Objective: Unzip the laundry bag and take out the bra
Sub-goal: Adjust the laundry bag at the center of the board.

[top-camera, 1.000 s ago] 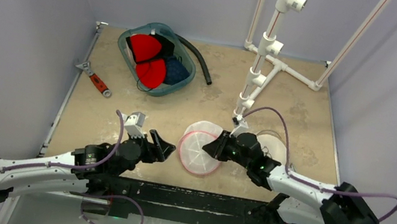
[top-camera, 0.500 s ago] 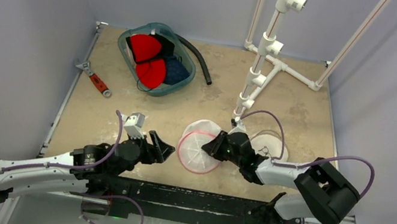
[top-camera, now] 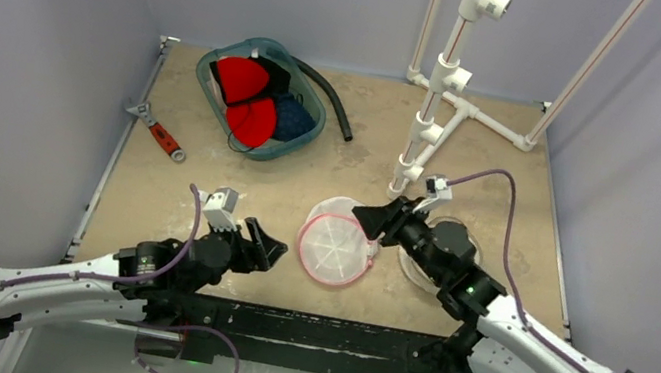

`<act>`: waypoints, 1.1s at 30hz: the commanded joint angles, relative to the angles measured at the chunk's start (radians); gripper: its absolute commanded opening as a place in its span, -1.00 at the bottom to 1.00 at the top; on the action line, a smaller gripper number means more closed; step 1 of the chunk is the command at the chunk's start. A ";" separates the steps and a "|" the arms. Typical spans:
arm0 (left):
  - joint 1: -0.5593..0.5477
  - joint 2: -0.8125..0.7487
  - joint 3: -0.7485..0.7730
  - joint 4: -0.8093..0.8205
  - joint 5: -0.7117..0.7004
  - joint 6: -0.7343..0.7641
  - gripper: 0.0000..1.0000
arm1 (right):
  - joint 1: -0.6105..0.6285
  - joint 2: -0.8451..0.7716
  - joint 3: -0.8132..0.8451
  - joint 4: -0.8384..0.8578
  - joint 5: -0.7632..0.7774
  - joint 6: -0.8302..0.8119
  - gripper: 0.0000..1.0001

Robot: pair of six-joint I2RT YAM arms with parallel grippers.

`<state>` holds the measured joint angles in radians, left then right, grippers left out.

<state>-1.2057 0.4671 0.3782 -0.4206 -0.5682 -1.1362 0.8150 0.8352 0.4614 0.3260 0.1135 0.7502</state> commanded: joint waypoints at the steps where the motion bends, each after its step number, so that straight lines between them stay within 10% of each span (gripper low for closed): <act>1: -0.002 0.000 0.062 -0.043 -0.058 0.048 0.42 | -0.002 -0.128 0.027 -0.142 -0.056 -0.165 0.01; 11: -0.002 -0.008 0.145 -0.143 -0.155 0.106 0.42 | 0.002 -0.232 -0.023 -0.100 -0.271 -0.210 0.07; 33: -0.002 0.017 0.103 -0.168 -0.073 0.018 0.39 | 0.131 0.548 0.075 -0.001 0.133 0.008 -0.08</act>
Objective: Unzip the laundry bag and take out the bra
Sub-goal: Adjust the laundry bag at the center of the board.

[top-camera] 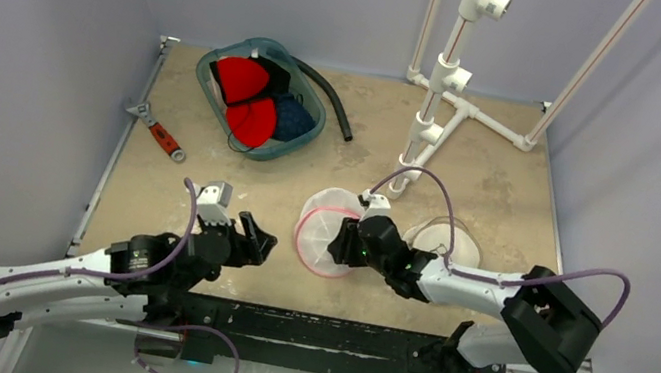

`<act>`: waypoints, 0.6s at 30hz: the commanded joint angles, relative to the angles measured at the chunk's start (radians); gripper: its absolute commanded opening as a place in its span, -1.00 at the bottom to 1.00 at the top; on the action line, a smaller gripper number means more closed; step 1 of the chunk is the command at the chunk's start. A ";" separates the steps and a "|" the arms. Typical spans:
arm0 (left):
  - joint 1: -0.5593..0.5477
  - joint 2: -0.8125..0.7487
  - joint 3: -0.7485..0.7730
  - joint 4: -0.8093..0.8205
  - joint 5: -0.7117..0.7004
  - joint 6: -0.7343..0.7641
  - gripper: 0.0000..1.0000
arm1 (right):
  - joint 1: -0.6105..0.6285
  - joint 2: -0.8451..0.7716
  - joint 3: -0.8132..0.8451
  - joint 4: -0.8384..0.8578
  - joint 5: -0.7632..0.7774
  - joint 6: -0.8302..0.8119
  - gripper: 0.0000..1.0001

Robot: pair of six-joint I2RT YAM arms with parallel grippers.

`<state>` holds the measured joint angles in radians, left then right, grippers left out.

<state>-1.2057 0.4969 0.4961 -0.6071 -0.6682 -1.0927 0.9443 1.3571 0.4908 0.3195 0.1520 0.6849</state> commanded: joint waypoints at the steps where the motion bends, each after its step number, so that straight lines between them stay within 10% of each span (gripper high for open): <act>1: -0.002 -0.015 -0.021 0.021 0.032 -0.027 0.38 | 0.002 0.031 0.048 -0.004 0.093 0.088 -0.08; 8: -0.002 -0.030 -0.041 0.019 0.044 -0.031 0.38 | -0.001 0.063 0.069 -0.005 0.154 0.121 -0.09; 18: -0.002 -0.063 -0.026 0.054 -0.023 0.045 0.41 | 0.027 -0.360 0.030 -0.072 0.185 -0.030 0.06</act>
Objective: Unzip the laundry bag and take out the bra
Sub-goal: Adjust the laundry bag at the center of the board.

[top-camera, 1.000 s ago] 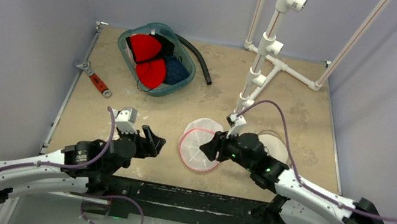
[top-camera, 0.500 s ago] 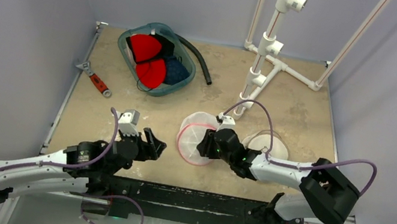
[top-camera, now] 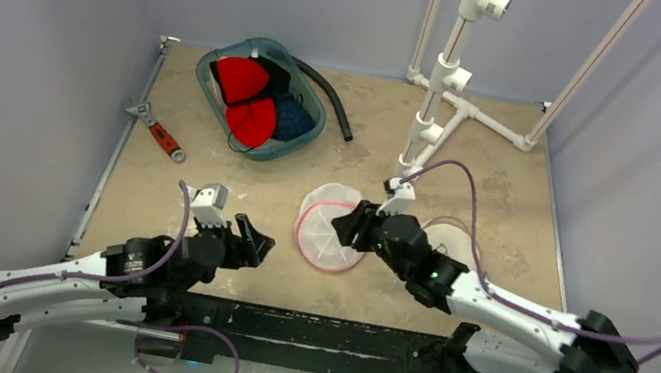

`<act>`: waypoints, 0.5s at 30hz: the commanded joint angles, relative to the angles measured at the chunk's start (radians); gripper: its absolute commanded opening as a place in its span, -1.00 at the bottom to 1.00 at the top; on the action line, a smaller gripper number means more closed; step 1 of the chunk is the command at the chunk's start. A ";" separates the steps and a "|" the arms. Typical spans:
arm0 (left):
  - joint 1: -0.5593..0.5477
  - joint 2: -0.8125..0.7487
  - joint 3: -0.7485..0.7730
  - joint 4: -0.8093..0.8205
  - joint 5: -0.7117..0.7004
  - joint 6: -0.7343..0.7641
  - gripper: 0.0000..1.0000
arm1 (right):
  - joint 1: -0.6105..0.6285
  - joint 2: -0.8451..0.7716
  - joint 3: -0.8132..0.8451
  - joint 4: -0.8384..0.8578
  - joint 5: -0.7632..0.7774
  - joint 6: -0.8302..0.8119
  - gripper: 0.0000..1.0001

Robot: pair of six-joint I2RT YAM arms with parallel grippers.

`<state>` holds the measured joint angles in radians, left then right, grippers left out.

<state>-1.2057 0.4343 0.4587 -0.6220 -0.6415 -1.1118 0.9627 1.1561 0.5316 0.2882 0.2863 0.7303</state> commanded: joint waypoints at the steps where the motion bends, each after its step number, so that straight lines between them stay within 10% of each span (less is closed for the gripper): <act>1: -0.002 0.017 0.012 0.118 -0.062 0.106 0.42 | 0.008 -0.199 -0.015 -0.070 0.058 -0.065 0.11; 8: 0.052 0.433 0.215 0.383 -0.096 0.521 0.94 | 0.007 -0.354 -0.082 -0.225 0.037 0.099 0.24; 15: 0.488 0.811 0.351 0.524 0.540 0.637 0.70 | 0.006 -0.440 -0.147 -0.227 0.006 0.177 0.24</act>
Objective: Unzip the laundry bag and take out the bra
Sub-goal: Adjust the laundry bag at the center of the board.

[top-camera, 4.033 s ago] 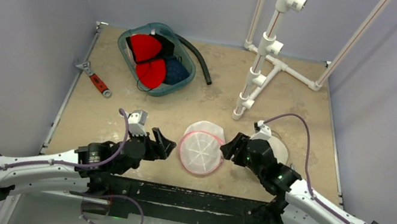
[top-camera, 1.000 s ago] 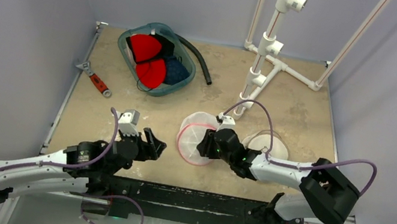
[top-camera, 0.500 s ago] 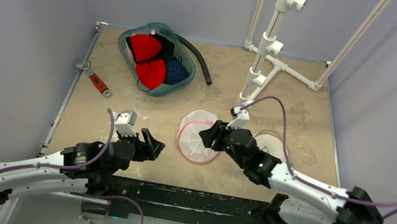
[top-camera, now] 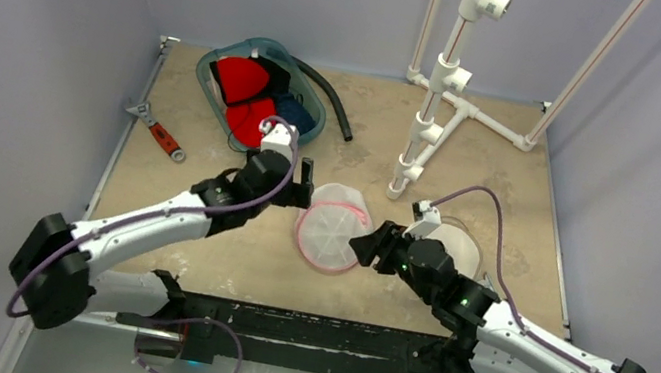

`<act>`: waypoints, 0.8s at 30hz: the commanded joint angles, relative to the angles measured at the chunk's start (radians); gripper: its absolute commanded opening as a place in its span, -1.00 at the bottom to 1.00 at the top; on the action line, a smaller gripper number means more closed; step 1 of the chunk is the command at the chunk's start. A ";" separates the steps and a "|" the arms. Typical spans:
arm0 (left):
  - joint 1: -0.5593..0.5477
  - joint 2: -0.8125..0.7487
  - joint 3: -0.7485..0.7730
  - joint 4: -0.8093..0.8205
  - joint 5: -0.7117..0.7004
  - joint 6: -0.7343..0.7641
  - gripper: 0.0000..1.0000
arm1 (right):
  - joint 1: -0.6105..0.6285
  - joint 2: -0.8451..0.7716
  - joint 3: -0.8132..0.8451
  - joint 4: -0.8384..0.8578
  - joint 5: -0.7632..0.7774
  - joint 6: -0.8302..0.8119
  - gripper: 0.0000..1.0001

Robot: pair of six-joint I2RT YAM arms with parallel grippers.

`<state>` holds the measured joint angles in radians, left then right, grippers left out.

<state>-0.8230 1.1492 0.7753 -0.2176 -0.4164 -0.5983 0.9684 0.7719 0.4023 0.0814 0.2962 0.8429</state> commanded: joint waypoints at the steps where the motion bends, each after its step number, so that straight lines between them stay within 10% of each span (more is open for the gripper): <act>1: 0.129 0.124 0.049 0.137 0.366 0.127 0.68 | 0.000 -0.070 -0.029 -0.022 -0.013 0.070 0.24; 7: 0.195 0.376 0.155 0.197 0.579 0.139 0.36 | 0.000 -0.140 -0.101 -0.029 -0.072 0.117 0.24; 24: 0.199 0.545 0.106 0.314 0.535 0.028 -0.48 | 0.000 -0.205 -0.147 -0.037 -0.101 0.199 0.23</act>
<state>-0.6285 1.7241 0.9386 -0.0017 0.0883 -0.5072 0.9684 0.5808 0.2722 0.0502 0.1978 0.9791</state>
